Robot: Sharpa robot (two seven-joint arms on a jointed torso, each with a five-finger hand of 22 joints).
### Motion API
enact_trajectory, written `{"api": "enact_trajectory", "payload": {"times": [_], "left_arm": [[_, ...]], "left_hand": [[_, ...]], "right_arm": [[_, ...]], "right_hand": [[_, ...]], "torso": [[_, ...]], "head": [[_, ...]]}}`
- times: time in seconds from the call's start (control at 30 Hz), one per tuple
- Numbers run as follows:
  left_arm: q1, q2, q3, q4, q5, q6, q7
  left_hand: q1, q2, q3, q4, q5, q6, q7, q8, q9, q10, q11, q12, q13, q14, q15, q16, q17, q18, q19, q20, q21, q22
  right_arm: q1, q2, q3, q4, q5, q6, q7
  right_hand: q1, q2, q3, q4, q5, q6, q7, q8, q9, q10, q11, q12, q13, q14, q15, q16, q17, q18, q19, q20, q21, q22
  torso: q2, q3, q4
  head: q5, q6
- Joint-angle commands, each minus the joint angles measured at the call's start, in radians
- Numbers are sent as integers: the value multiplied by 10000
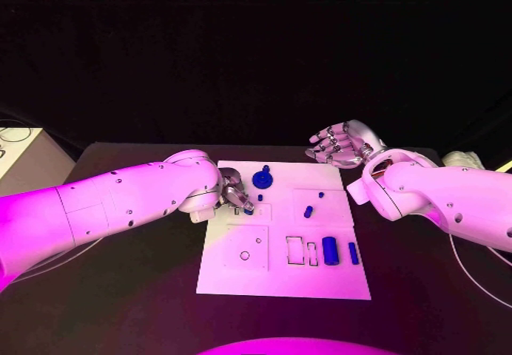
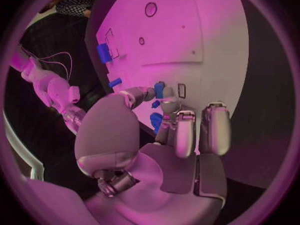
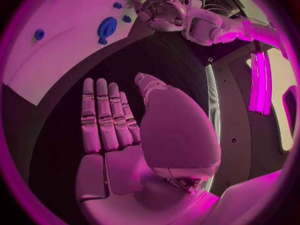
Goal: Assemble the parts on the task board
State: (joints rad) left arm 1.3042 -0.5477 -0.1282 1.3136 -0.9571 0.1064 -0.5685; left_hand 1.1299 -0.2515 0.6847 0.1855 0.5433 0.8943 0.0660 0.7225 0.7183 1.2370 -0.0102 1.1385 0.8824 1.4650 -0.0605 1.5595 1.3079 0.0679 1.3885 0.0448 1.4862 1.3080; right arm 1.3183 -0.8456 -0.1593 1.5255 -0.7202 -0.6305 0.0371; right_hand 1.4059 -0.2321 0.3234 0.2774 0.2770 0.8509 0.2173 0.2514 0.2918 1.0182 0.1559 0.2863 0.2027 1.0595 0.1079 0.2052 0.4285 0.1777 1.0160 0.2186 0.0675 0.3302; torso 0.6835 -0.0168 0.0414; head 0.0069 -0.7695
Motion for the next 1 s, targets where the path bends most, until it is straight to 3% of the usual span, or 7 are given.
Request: {"api": "enact_trajectory", "payload": {"times": [0.03,0.87,1.0], "left_arm": [[0,-2,-6,11,-94,256,-72],[0,258,-8,-183,74,664,-103],[0,293,-8,-208,94,637,-94]], "left_hand": [[-12,87,2098,-2134,55,82,5,72,18,50,2,49,10,1019,-59,63,2514,-111,61,10,53,100],[-164,119,1962,-2062,32,116,-28,72,73,161,-21,102,75,1050,-73,103,2604,-120,83,2,58,132],[-252,171,1822,-2001,-3,142,-71,86,116,315,-52,237,286,1058,-92,113,2629,-119,78,-5,48,126]], "right_arm": [[-4,13,1,-10,270,-26,290],[-5,25,1,-19,301,18,262],[-5,28,1,-19,303,26,259]], "right_hand": [[-44,-56,28,-29,40,-104,101,-5,-17,54,47,-64,-91,0,67,-67,-55,58,-30,65,-42,-84],[-41,-46,30,-53,61,-107,112,-2,-39,77,59,-119,-330,44,82,-208,-206,58,-20,79,-37,-314],[-40,-44,31,-56,64,-111,115,-4,-42,76,62,-124,-351,43,85,-222,-220,58,-24,82,-38,-335]], "torso": [[2,7,6],[2,14,-7],[-4,12,0]], "head": [[-4,-7],[-26,-97],[-41,-103]]}}
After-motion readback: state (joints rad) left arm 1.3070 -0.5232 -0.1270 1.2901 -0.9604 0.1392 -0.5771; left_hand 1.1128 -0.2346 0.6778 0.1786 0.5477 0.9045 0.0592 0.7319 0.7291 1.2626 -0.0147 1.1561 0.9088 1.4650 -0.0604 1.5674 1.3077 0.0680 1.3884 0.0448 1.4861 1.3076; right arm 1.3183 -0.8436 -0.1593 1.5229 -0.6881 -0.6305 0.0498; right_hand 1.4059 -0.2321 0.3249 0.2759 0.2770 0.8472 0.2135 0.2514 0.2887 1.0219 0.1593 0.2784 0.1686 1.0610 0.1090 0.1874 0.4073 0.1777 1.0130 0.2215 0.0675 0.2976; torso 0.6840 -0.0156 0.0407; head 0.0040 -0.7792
